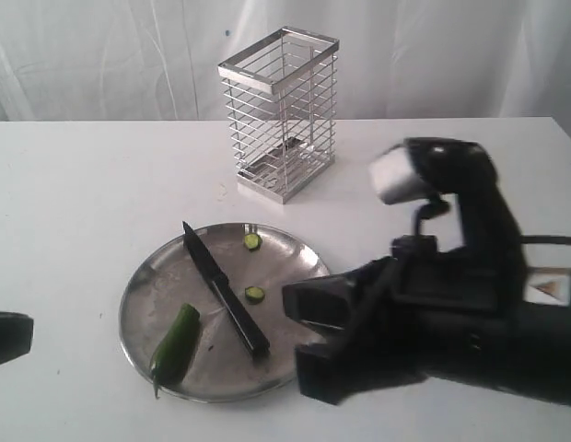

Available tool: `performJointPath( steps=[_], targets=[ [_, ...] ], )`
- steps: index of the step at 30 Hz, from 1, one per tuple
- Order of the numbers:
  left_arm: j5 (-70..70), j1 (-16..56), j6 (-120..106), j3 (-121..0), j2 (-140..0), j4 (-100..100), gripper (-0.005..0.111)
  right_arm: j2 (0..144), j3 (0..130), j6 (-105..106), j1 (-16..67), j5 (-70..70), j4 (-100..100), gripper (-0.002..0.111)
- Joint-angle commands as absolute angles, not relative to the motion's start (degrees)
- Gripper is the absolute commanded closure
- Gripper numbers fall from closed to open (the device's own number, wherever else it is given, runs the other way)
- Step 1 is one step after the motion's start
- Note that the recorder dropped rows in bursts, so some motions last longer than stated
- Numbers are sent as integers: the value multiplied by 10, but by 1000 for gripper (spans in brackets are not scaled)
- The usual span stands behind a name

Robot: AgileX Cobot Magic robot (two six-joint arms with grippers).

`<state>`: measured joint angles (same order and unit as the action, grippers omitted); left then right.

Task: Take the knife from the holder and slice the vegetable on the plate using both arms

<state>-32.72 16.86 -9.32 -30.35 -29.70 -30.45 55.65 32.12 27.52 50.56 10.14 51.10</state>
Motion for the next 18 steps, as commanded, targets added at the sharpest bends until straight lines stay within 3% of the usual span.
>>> performJointPath(
  steps=[1,13,18],
  targets=[
    [-347,172,-90,-299,-285,-312,107,431,287,283,514,95,516,108],
    [-346,172,-90,-299,-285,-312,107,261,280,298,514,92,447,108],
    [-346,172,-90,-299,-285,-312,107,223,240,298,418,154,454,108]
  ],
)
